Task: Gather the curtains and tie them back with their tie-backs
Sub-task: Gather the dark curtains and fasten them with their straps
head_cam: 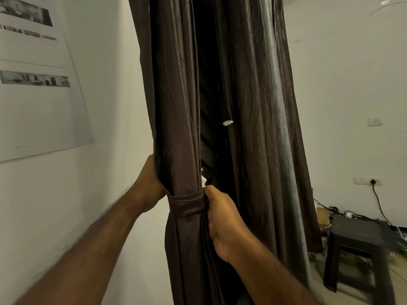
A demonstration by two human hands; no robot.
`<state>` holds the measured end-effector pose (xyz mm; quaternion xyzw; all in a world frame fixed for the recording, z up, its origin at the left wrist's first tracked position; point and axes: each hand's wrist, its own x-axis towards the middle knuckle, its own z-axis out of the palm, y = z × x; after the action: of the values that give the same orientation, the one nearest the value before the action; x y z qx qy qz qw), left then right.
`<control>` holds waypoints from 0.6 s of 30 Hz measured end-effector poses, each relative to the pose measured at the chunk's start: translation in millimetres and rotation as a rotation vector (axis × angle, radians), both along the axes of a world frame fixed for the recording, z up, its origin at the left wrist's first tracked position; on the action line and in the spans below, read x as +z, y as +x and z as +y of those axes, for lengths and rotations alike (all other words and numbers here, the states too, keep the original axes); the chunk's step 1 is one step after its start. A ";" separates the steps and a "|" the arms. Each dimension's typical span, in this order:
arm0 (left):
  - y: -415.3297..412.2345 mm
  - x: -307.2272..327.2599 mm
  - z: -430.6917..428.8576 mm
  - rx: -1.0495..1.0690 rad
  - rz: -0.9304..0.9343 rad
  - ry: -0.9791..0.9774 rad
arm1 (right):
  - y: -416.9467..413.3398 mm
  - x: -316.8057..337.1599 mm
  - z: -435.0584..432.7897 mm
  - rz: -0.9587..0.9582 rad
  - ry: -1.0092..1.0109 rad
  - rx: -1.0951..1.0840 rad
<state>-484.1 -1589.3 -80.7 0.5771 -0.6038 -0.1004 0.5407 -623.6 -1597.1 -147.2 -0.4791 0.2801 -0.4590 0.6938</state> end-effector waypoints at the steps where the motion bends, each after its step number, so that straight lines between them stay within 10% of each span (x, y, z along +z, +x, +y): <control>1: -0.4 -0.6 3.1 -0.017 -0.028 -0.038 | 0.1 0.2 0.1 -0.008 -0.005 0.004; 18: 7.8 -10.5 -2.1 -0.326 -0.090 -0.030 | -5.4 2.3 -10.4 -0.008 -0.032 -0.033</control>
<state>-476.2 -1591.4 -91.2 0.4673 -0.7145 -0.1517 0.4981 -629.0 -1607.5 -144.9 -0.4837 0.2779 -0.4767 0.6794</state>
